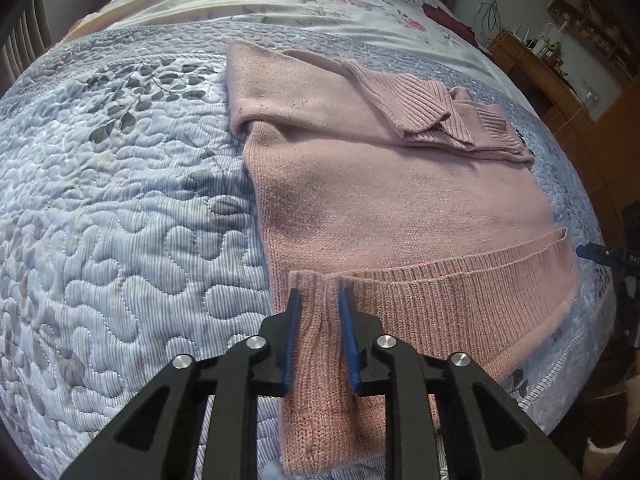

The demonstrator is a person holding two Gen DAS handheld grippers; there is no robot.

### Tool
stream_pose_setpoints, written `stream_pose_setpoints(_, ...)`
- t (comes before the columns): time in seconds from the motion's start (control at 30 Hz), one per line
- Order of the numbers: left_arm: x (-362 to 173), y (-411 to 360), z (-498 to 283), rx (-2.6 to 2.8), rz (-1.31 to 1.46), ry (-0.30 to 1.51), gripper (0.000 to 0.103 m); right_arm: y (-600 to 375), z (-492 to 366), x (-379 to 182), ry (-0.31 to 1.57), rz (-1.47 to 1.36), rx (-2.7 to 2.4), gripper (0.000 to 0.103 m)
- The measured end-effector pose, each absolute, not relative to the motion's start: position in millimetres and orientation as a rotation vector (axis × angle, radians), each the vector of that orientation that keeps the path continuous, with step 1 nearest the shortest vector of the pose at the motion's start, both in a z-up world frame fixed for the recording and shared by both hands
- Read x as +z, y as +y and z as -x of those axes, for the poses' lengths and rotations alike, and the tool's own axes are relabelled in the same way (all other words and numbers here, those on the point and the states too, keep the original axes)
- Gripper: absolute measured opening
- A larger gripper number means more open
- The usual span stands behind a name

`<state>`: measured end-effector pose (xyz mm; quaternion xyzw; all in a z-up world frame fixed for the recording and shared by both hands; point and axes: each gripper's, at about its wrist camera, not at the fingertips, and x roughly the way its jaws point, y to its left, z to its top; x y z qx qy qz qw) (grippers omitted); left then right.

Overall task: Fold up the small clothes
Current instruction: 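Lift the hem with both tools and fold it toward the collar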

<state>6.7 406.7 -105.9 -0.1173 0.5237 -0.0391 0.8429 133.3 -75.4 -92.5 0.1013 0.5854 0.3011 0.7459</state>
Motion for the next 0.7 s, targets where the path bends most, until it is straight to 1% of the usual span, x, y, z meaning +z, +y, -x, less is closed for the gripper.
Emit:
stream_pose_setpoints(0.03,-103.5,405.3,-5.2,-0.092,0.251,1.098,0.008,-73.7,-132.8,-91.3,1.273,-0.194,0.664,0.052)
stream_pose_setpoints(0.17,-101.4,400.6,-3.1,-0.100,0.232,1.089,0.008,-54.5,-131.5,-91.0,1.256,-0.074,0.686,0.057)
stream_pose_setpoints(0.2,-103.9,399.9,-4.6,-0.093,0.220,1.098,0.010,-50.1,-130.8,-91.4,1.252,-0.038,0.687,0.059)
stream_pose_setpoints(0.3,-112.2,400.9,-9.8,-0.072,0.209,1.111,0.027,-37.7,-129.8,-94.1,1.233,0.068,0.664,0.060)
stream_pose_setpoints(0.43,-119.3,399.8,-15.6,-0.085,0.222,1.126,0.033,-26.2,-133.3,-102.5,1.236,0.117,0.673,0.060)
stream_pose_setpoints(0.53,-121.8,397.7,-17.8,-0.079,0.211,1.130,0.034,-15.0,-136.5,-110.2,1.236,0.191,0.650,0.057)
stream_pose_setpoints(0.57,-122.1,397.6,-17.9,-0.076,0.211,1.130,0.034,-11.9,-137.7,-113.5,1.242,0.207,0.645,0.050)
stream_pose_setpoints(0.6,-122.1,397.5,-17.5,-0.073,0.210,1.127,0.033,-10.1,-138.7,-116.4,1.247,0.216,0.638,0.035)
stream_pose_setpoints(0.63,-121.8,396.7,-16.7,-0.061,0.200,1.122,0.024,-8.9,-138.9,-118.0,1.247,0.227,0.632,0.028)
stream_pose_setpoints(0.67,-121.5,395.6,-16.0,-0.052,0.190,1.117,0.021,-8.6,-137.9,-117.3,1.237,0.236,0.627,0.019)
stream_pose_setpoints(0.7,-120.1,395.1,-14.0,-0.059,0.196,1.106,0.012,-9.4,-136.1,-114.3,1.219,0.242,0.624,0.014)
